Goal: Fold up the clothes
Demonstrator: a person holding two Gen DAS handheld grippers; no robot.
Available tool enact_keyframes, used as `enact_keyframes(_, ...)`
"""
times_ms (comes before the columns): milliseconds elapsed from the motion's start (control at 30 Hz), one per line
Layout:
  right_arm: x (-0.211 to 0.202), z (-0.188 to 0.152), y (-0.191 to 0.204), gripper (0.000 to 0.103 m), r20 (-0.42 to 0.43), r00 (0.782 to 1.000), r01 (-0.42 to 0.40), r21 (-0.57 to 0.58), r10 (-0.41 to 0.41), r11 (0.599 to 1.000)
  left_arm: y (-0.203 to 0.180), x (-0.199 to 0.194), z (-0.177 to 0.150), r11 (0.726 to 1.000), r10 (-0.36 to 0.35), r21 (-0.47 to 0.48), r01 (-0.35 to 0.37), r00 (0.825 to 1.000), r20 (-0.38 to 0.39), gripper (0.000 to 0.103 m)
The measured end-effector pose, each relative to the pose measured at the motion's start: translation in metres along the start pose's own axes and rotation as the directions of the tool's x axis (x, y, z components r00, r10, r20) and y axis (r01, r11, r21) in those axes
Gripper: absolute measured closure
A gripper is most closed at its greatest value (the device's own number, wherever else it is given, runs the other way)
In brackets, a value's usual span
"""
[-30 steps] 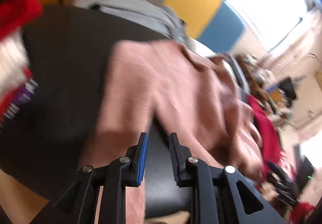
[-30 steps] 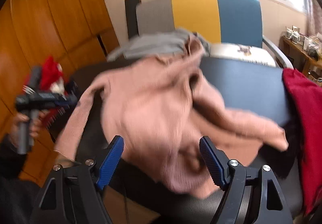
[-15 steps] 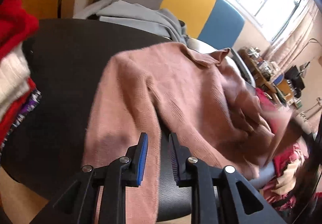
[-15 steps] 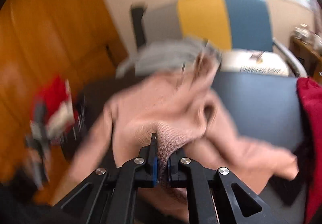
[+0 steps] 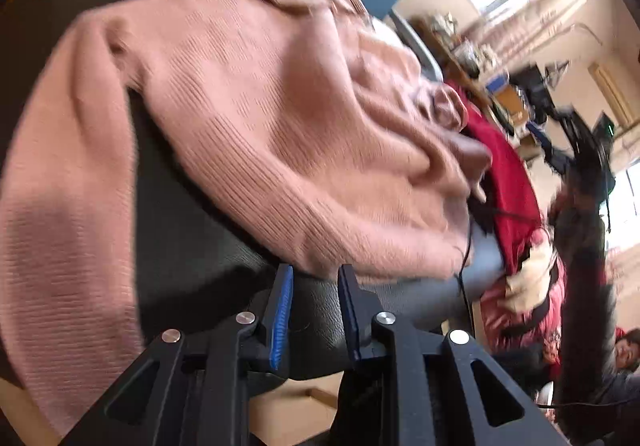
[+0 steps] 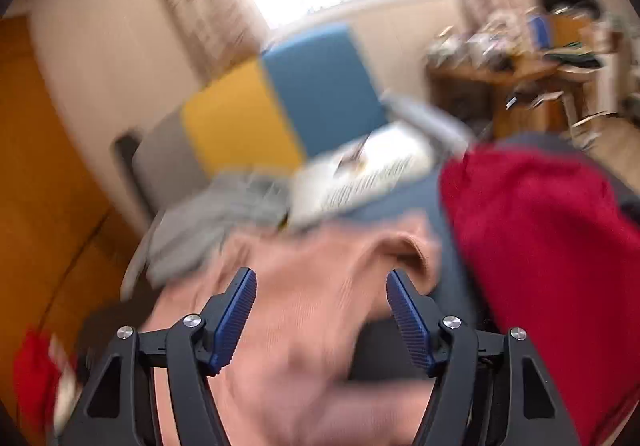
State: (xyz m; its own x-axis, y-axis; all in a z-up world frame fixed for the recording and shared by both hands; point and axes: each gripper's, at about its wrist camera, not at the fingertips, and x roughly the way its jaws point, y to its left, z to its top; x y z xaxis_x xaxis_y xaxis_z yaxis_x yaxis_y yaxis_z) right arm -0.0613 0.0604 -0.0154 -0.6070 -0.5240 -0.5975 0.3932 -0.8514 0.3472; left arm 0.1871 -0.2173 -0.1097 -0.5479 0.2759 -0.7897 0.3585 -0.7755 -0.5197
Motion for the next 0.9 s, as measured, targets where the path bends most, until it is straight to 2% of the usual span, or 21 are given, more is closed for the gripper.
enact_keyframes(100,-0.008,-0.074,0.017,0.034,-0.153,0.988,-0.057,-0.145,0.034,0.988,0.002,0.003,0.006,0.999,-0.02,-0.041,0.021,1.0,0.016,0.08)
enact_keyframes(167,-0.002,-0.111,0.029,0.037,-0.233,0.972,-0.071,-0.235,0.015,0.969,0.004,0.0,0.008,0.997,-0.035,-0.068,0.037,0.999,0.037,0.08)
enact_keyframes(300,0.027,-0.145,0.055,0.038,-0.315,0.948,-0.084,-0.382,-0.044,0.92,0.009,0.002,0.01,0.995,-0.02,-0.101,0.021,1.0,0.012,0.08)
enact_keyframes(367,0.047,-0.154,0.069,0.038,-0.369,0.924,-0.081,-0.441,-0.098,0.894,0.014,-0.002,0.012,0.995,0.01,-0.104,-0.007,1.0,0.025,0.08)
enact_keyframes(400,0.053,-0.159,0.075,0.038,-0.39,0.914,-0.085,-0.453,-0.112,0.888,0.017,-0.005,0.013,0.994,0.028,-0.105,-0.024,0.999,0.035,0.08)
enact_keyframes(467,0.053,-0.165,0.084,0.037,-0.432,0.898,-0.118,-0.416,-0.082,0.901,0.023,-0.01,0.015,0.993,0.063,-0.107,-0.057,0.997,0.053,0.081)
enact_keyframes(500,0.049,-0.17,0.09,0.037,-0.483,0.875,-0.182,-0.381,-0.027,0.907,0.026,-0.013,0.016,0.991,0.081,-0.108,-0.074,0.995,0.062,0.081)
enact_keyframes(600,0.03,-0.193,0.114,0.036,-0.619,0.774,-0.37,-0.271,0.133,0.889,0.034,-0.021,0.018,0.986,0.135,-0.112,-0.124,0.987,0.089,0.081)
enact_keyframes(633,0.023,-0.201,0.122,0.037,-0.666,0.712,-0.449,-0.188,0.223,0.874,0.037,-0.024,0.019,0.983,0.152,-0.114,-0.141,0.983,0.098,0.08)
enact_keyframes(667,0.017,-0.208,0.129,0.038,-0.699,0.64,-0.523,-0.093,0.319,0.847,0.04,-0.027,0.02,0.981,0.17,-0.116,-0.157,0.98,0.107,0.08)
enact_keyframes(733,0.007,-0.213,0.141,0.039,-0.704,0.588,-0.584,-0.03,0.397,0.811,0.048,-0.037,0.021,0.974,0.203,-0.127,-0.186,0.971,0.129,0.08)
enact_keyframes(767,0.003,-0.213,0.146,0.039,-0.7,0.574,-0.603,-0.011,0.424,0.798,0.054,-0.047,0.02,0.97,0.216,-0.143,-0.196,0.965,0.146,0.08)
enact_keyframes(833,-0.003,-0.2,0.15,0.038,-0.675,0.588,-0.614,-0.011,0.447,0.79,0.069,-0.069,0.015,0.954,0.273,-0.176,-0.242,0.945,0.183,0.08)
enact_keyframes(900,-0.01,-0.178,0.154,0.038,-0.637,0.615,-0.628,-0.039,0.465,0.778,0.084,-0.092,0.008,0.937,0.327,-0.197,-0.287,0.919,0.219,0.08)
